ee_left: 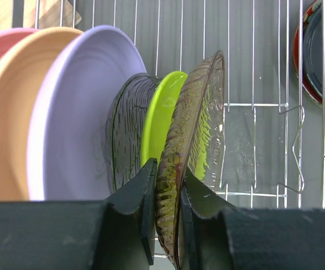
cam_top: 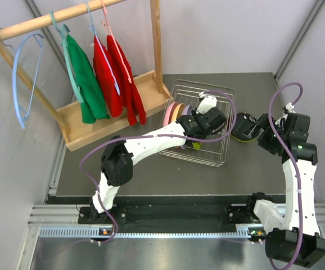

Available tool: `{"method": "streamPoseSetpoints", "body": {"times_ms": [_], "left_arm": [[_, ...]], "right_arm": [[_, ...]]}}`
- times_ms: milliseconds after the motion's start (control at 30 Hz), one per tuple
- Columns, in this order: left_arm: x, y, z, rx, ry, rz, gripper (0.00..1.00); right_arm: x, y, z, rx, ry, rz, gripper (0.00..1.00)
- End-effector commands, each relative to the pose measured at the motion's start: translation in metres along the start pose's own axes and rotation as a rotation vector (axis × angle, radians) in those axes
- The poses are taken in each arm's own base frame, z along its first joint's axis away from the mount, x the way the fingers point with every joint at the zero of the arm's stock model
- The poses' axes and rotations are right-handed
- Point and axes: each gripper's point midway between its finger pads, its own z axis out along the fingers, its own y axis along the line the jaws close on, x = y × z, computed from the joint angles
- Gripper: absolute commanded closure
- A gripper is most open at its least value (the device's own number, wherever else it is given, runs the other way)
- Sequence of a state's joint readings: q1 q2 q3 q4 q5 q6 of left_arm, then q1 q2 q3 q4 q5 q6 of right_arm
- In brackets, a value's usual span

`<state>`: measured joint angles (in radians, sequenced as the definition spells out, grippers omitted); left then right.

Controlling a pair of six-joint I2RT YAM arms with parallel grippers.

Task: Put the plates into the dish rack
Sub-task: Insert the plate into the dish rack.

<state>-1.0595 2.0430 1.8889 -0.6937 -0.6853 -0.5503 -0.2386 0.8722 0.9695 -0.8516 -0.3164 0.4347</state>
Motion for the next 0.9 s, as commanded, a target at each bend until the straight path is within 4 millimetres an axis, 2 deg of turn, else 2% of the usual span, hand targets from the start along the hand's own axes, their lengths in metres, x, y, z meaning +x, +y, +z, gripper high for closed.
{"method": "streamPoseSetpoints", "body": {"times_ms": [0, 100, 133, 167, 233, 267, 467, 567, 667, 700, 767, 800, 833, 867], "left_arm": [[-0.007, -0.005, -0.003, 0.012, -0.003, -0.03, 0.95], [-0.005, -0.007, -0.005, 0.021, 0.008, -0.037, 0.89], [-0.006, -0.007, -0.006, 0.024, 0.01, -0.039, 0.85], [-0.009, -0.007, -0.008, 0.028, 0.009, -0.045, 0.76], [-0.014, -0.008, -0.014, 0.044, 0.003, -0.051, 0.73], [-0.017, -0.007, -0.016, 0.048, -0.002, -0.055, 0.68], [-0.038, -0.006, -0.037, 0.101, -0.036, -0.083, 0.59], [-0.051, -0.004, -0.052, 0.138, -0.055, -0.102, 0.58], [-0.065, -0.002, -0.071, 0.196, -0.082, -0.133, 0.52], [-0.075, 0.001, -0.084, 0.223, -0.104, -0.146, 0.49], [-0.08, 0.0, -0.095, 0.272, -0.118, -0.158, 0.4], [-0.09, 0.005, -0.11, 0.303, -0.143, -0.176, 0.36], [-0.086, 0.008, -0.113, 0.31, -0.14, -0.174, 0.3], [-0.088, 0.011, -0.118, 0.32, -0.148, -0.179, 0.27]], "right_arm": [[-0.005, 0.001, 0.002, -0.014, -0.032, -0.007, 0.17], [-0.004, -0.002, 0.007, -0.007, -0.025, -0.003, 0.17], [-0.003, -0.003, 0.008, -0.004, -0.022, 0.003, 0.17], [-0.002, -0.005, 0.011, -0.002, -0.014, 0.014, 0.17], [-0.002, -0.004, 0.015, -0.019, -0.009, 0.041, 0.17], [-0.004, -0.006, 0.018, -0.023, -0.02, 0.052, 0.17], [-0.015, -0.021, 0.036, 0.031, -0.019, 0.12, 0.17], [-0.025, -0.03, 0.045, 0.065, -0.036, 0.165, 0.17], [-0.034, -0.039, 0.056, 0.104, -0.055, 0.203, 0.17], [-0.037, -0.041, 0.06, 0.112, -0.06, 0.207, 0.17], [-0.041, -0.053, 0.072, 0.153, -0.054, 0.23, 0.17], [-0.042, -0.056, 0.077, 0.168, -0.05, 0.233, 0.17], [-0.047, -0.06, 0.081, 0.177, -0.061, 0.238, 0.17], [-0.048, -0.065, 0.085, 0.187, -0.061, 0.243, 0.17]]}}
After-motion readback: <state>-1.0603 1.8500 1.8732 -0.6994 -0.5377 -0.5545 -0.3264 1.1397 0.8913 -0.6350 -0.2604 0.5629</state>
